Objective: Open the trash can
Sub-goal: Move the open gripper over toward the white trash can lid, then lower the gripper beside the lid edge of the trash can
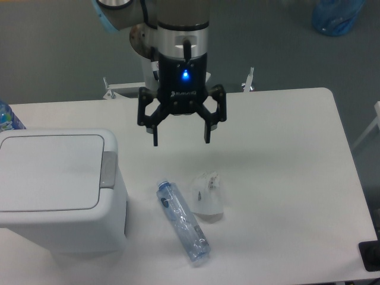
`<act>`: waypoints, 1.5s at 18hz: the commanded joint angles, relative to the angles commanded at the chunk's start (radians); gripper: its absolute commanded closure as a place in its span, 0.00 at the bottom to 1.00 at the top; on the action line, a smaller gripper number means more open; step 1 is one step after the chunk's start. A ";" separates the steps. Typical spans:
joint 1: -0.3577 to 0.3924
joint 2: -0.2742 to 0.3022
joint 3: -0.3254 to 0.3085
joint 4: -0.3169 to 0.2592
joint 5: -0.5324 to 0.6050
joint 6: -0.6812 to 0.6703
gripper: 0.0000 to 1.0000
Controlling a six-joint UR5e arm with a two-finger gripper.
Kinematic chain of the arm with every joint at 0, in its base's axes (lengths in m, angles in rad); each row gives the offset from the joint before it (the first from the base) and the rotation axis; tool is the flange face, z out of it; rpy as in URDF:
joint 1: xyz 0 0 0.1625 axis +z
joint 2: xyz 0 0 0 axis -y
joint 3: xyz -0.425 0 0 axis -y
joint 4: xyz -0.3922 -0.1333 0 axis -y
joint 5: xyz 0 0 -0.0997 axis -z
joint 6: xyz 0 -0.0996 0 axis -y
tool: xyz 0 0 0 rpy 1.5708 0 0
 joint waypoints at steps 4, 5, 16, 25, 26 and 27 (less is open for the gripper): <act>-0.028 -0.025 0.002 0.000 0.000 -0.037 0.00; -0.034 -0.029 0.002 0.002 0.000 -0.052 0.00; -0.072 -0.052 0.002 0.017 0.000 -0.084 0.00; -0.095 -0.071 0.002 0.034 0.003 -0.104 0.00; -0.095 -0.071 0.002 0.034 0.003 -0.104 0.00; -0.095 -0.072 0.000 0.034 0.003 -0.104 0.00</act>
